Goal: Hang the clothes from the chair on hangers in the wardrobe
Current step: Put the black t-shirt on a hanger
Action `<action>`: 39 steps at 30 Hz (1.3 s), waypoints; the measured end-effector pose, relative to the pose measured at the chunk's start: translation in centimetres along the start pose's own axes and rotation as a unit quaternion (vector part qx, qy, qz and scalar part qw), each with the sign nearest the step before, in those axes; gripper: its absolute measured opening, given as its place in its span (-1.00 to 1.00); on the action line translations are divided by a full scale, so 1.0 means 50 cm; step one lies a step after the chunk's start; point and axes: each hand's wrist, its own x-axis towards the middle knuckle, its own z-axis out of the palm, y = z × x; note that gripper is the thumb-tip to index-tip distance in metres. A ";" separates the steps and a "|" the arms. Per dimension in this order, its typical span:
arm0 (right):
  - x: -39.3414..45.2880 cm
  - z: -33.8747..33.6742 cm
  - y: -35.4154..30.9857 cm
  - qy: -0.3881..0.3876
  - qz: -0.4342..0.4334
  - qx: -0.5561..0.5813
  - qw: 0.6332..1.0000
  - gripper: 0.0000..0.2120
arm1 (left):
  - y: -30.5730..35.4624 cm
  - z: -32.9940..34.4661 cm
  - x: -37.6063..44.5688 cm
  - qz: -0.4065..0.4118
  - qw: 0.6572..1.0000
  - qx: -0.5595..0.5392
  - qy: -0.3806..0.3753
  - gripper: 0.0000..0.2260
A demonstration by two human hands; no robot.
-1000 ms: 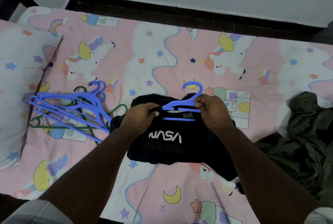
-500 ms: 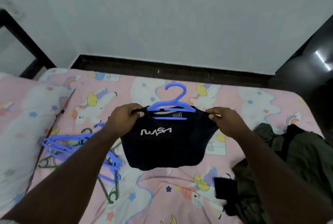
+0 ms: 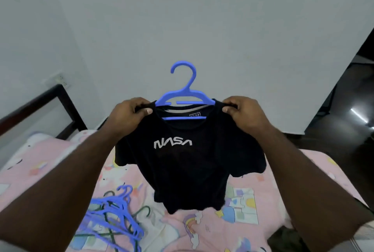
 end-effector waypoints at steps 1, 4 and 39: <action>0.007 -0.016 -0.014 0.004 -0.002 0.002 1.000 -0.86 | 0.007 -0.017 0.002 -0.006 1.000 0.005 0.009 -0.89; 0.021 -0.051 -0.046 -0.008 -0.015 -0.020 1.000 -0.86 | 0.026 -0.047 -0.004 -0.025 0.999 0.023 0.016 -0.92; -0.052 -0.045 -0.264 0.006 -0.055 0.002 0.998 -0.89 | 0.023 -0.244 -0.190 0.022 0.990 0.047 0.128 -0.68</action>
